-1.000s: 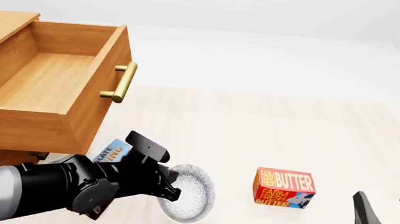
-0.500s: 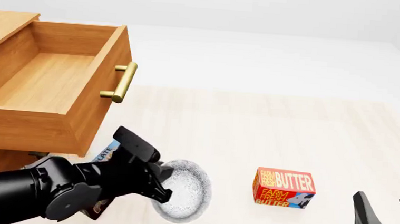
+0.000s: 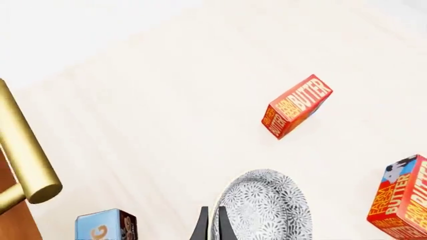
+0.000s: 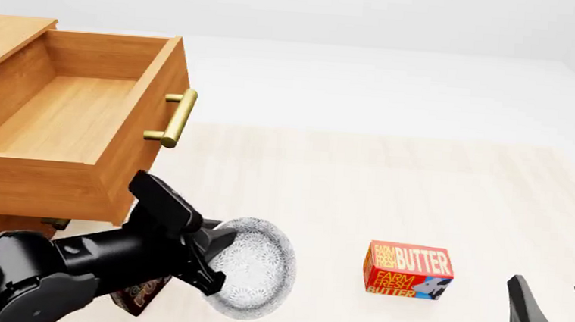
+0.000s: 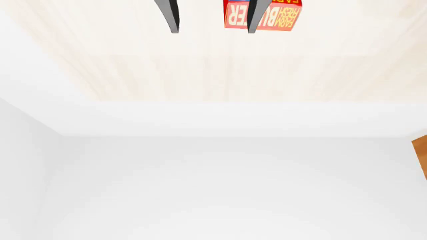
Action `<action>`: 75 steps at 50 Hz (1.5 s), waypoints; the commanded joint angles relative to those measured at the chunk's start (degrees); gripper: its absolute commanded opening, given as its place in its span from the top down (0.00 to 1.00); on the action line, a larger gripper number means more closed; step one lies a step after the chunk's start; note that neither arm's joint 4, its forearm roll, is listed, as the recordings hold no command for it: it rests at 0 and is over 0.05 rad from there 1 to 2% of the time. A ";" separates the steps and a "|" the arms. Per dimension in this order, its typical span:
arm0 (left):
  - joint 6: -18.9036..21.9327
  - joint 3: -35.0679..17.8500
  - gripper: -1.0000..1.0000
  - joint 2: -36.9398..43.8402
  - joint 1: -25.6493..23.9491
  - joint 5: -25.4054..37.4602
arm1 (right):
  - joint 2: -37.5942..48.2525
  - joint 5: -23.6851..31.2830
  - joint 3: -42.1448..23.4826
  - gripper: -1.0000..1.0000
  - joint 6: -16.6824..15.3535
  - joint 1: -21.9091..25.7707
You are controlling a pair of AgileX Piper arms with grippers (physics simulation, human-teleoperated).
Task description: Put the bowl in the top drawer of the cabinet.
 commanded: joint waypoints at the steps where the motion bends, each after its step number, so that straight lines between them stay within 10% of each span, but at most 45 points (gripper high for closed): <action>1: 1.47 -0.11 1.00 -4.76 0.25 1.10 | -0.07 0.03 0.01 0.00 -0.07 0.00; 75: 8.75 -9.97 1.00 -24.79 4.35 9.11 | -0.06 0.03 0.01 0.00 -0.07 0.00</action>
